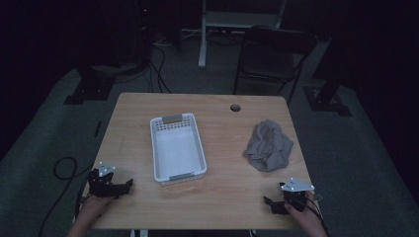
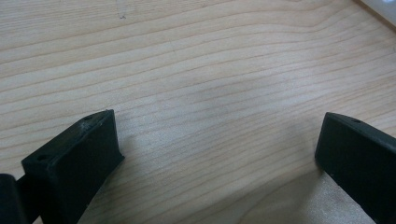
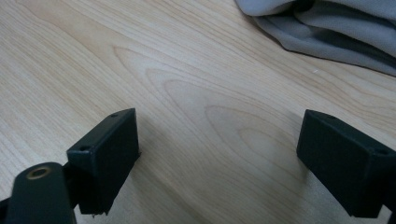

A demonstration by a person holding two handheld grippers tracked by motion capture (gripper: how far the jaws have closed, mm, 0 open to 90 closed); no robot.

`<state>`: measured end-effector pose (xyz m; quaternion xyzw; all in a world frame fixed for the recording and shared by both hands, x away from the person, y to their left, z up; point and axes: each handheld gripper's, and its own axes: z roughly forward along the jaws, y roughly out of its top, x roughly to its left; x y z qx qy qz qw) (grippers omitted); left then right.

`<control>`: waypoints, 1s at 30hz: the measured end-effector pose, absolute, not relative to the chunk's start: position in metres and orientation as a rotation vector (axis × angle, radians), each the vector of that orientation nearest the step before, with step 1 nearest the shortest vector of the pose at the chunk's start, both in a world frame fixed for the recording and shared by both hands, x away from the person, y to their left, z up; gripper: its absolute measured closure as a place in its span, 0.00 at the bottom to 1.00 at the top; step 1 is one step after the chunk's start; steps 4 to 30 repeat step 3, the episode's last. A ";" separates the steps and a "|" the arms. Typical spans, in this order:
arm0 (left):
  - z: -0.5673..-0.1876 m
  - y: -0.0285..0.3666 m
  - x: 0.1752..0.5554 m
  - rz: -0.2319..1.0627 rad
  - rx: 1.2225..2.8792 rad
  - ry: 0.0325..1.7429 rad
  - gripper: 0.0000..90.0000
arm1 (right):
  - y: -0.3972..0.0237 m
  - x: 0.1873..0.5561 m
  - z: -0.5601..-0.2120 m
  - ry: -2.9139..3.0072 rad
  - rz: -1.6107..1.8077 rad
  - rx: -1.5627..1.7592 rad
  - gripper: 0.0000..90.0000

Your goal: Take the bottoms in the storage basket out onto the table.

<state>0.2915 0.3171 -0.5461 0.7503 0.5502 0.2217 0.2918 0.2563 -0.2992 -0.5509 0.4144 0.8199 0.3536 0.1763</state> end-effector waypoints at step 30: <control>-0.546 0.317 0.291 0.591 2.000 1.466 0.00 | -0.299 0.256 -0.551 2.322 1.001 1.172 0.14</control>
